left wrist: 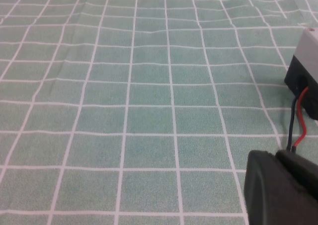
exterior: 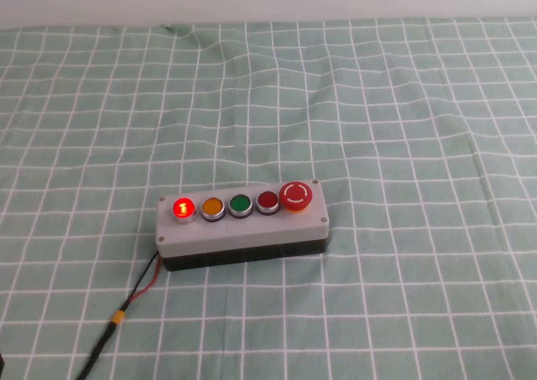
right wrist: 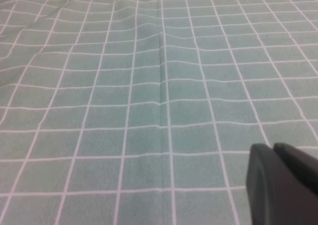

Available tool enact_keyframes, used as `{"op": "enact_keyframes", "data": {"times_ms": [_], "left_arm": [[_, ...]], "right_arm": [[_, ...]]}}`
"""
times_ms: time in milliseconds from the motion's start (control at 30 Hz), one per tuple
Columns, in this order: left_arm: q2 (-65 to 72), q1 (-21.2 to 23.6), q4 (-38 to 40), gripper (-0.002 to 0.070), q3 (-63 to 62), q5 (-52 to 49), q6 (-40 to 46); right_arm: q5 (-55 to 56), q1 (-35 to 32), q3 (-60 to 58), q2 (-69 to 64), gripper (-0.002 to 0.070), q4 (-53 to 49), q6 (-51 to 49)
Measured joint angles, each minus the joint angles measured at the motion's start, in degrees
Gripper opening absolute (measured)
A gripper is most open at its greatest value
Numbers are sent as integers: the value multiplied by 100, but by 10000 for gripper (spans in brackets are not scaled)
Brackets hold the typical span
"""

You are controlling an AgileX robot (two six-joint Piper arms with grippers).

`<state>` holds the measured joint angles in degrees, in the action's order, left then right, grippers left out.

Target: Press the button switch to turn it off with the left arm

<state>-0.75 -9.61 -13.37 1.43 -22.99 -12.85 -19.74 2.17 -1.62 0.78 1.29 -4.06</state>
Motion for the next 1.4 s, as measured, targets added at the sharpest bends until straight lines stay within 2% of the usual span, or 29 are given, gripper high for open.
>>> {"op": "enact_keyframes", "data": {"times_ms": [1000, 1167, 1400], "left_arm": [[0, 0, 0, -2, 0, 84, 0], [0, 0, 0, -2, 0, 572, 0], [0, 0, 0, -2, 0, 1802, 0]], "right_arm": [[0, 0, 0, 0, -17, 0, 0], [0, 0, 0, 0, -17, 0, 0], [0, 0, 0, 0, -17, 0, 0]]}}
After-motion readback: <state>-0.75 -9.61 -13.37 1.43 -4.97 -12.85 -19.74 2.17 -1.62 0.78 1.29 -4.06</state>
